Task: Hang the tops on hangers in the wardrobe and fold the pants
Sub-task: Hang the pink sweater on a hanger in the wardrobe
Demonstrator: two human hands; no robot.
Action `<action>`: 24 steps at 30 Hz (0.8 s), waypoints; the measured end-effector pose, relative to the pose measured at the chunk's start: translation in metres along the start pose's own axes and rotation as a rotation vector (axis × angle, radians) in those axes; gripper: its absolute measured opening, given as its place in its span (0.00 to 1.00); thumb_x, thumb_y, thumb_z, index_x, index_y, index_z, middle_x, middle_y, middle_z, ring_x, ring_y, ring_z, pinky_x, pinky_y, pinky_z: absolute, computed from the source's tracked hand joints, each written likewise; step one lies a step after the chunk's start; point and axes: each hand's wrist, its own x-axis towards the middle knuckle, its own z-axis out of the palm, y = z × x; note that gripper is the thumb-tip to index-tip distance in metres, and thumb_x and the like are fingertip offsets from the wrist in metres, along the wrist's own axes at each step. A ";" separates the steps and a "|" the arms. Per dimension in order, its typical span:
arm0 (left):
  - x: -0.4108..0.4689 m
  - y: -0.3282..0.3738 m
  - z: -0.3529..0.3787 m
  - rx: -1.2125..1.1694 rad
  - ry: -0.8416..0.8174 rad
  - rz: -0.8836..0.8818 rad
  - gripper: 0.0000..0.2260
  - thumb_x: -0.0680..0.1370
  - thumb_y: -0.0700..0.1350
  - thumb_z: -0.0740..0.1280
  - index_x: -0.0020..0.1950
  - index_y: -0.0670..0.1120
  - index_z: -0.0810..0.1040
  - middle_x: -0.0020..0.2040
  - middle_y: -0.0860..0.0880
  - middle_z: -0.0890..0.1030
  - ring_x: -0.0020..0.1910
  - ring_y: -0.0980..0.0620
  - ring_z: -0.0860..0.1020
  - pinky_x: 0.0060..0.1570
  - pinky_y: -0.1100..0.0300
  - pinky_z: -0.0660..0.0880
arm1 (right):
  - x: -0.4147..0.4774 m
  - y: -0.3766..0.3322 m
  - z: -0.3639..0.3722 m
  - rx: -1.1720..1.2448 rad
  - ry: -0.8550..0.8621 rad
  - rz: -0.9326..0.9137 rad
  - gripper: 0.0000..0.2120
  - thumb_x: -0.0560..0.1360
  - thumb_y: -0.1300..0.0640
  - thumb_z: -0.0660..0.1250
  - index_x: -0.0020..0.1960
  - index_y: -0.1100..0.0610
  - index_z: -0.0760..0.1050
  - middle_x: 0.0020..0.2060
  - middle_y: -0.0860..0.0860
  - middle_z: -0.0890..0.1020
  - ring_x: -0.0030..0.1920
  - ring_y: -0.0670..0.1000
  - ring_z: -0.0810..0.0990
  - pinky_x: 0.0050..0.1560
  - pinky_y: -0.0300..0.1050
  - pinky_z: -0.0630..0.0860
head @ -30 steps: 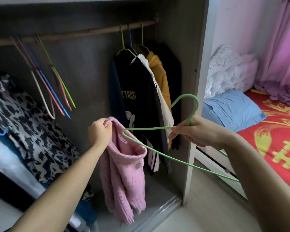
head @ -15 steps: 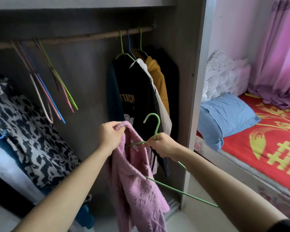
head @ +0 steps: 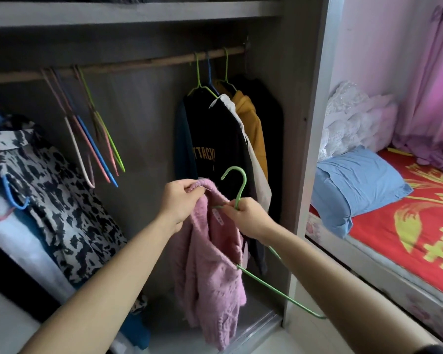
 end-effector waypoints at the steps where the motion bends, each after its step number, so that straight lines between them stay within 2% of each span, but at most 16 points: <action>1: 0.000 0.003 0.001 -0.023 -0.032 0.002 0.15 0.74 0.35 0.68 0.38 0.55 0.85 0.41 0.55 0.86 0.46 0.59 0.82 0.44 0.69 0.76 | 0.001 0.004 0.005 -0.036 0.010 -0.005 0.18 0.81 0.54 0.63 0.38 0.66 0.75 0.23 0.46 0.69 0.26 0.47 0.68 0.31 0.45 0.66; 4: -0.002 0.009 -0.001 -0.060 -0.097 0.018 0.17 0.74 0.32 0.67 0.39 0.54 0.86 0.44 0.55 0.86 0.48 0.59 0.83 0.45 0.69 0.76 | 0.004 0.010 0.010 0.001 0.080 -0.015 0.18 0.81 0.53 0.63 0.39 0.65 0.75 0.25 0.48 0.72 0.29 0.48 0.69 0.34 0.48 0.68; 6: -0.001 0.015 -0.008 0.000 -0.083 0.080 0.14 0.74 0.34 0.68 0.46 0.54 0.84 0.45 0.55 0.86 0.48 0.57 0.83 0.46 0.67 0.76 | 0.007 0.004 0.006 0.099 0.166 -0.041 0.17 0.81 0.53 0.64 0.40 0.64 0.78 0.29 0.52 0.77 0.31 0.47 0.73 0.35 0.51 0.72; 8: 0.006 0.025 -0.017 0.251 -0.035 0.233 0.12 0.74 0.39 0.71 0.55 0.50 0.83 0.47 0.53 0.85 0.46 0.55 0.83 0.48 0.63 0.78 | 0.013 -0.006 -0.004 0.278 0.255 -0.062 0.16 0.81 0.52 0.64 0.43 0.63 0.81 0.33 0.56 0.81 0.34 0.48 0.75 0.37 0.51 0.74; 10: 0.011 0.034 -0.026 0.501 0.064 0.377 0.14 0.73 0.44 0.73 0.59 0.48 0.82 0.45 0.52 0.85 0.43 0.55 0.82 0.45 0.71 0.75 | 0.018 -0.015 -0.013 0.414 0.295 -0.102 0.17 0.80 0.49 0.63 0.45 0.62 0.81 0.33 0.56 0.79 0.34 0.52 0.75 0.36 0.49 0.72; 12: 0.014 0.041 -0.032 0.572 0.122 0.448 0.10 0.74 0.47 0.73 0.55 0.48 0.84 0.40 0.54 0.84 0.38 0.57 0.80 0.35 0.79 0.67 | 0.021 -0.018 -0.013 0.478 0.306 -0.160 0.17 0.80 0.48 0.63 0.47 0.60 0.82 0.33 0.57 0.80 0.33 0.56 0.76 0.37 0.51 0.74; 13: 0.016 0.043 -0.033 0.570 0.114 0.463 0.07 0.75 0.46 0.72 0.52 0.48 0.85 0.36 0.57 0.82 0.36 0.58 0.79 0.32 0.78 0.66 | 0.021 -0.019 -0.009 0.498 0.318 -0.178 0.15 0.81 0.49 0.63 0.48 0.58 0.83 0.34 0.57 0.82 0.34 0.56 0.79 0.38 0.51 0.76; 15: 0.019 0.049 -0.029 0.504 0.067 0.471 0.05 0.76 0.46 0.71 0.47 0.47 0.86 0.30 0.59 0.78 0.30 0.61 0.75 0.30 0.74 0.65 | 0.023 -0.019 0.004 0.467 0.329 -0.222 0.12 0.82 0.52 0.63 0.46 0.55 0.82 0.32 0.51 0.82 0.35 0.48 0.79 0.37 0.48 0.75; 18: 0.019 0.059 -0.022 0.406 0.032 0.459 0.04 0.75 0.46 0.71 0.43 0.49 0.86 0.30 0.58 0.79 0.30 0.61 0.74 0.33 0.64 0.70 | 0.028 -0.019 0.026 0.255 0.282 -0.302 0.14 0.83 0.56 0.61 0.40 0.57 0.77 0.27 0.48 0.75 0.29 0.44 0.71 0.32 0.43 0.68; 20: 0.016 0.057 -0.023 0.312 -0.006 0.419 0.03 0.74 0.43 0.72 0.43 0.49 0.86 0.33 0.57 0.82 0.32 0.61 0.75 0.36 0.62 0.73 | 0.033 -0.016 0.027 0.251 0.287 -0.289 0.15 0.83 0.56 0.61 0.39 0.59 0.75 0.25 0.44 0.71 0.26 0.43 0.67 0.30 0.42 0.64; 22: 0.015 0.053 -0.031 0.202 -0.105 0.362 0.05 0.74 0.42 0.73 0.49 0.48 0.86 0.40 0.54 0.85 0.40 0.58 0.80 0.45 0.57 0.78 | 0.039 -0.016 0.019 0.377 0.292 -0.251 0.17 0.83 0.55 0.62 0.39 0.63 0.74 0.26 0.44 0.70 0.28 0.44 0.67 0.31 0.44 0.64; 24: 0.021 0.051 -0.042 0.185 -0.197 0.390 0.10 0.76 0.45 0.72 0.56 0.47 0.84 0.50 0.51 0.85 0.52 0.56 0.82 0.59 0.56 0.77 | 0.043 -0.021 0.004 0.500 0.290 -0.216 0.16 0.82 0.54 0.63 0.42 0.62 0.79 0.29 0.45 0.75 0.31 0.45 0.72 0.34 0.43 0.68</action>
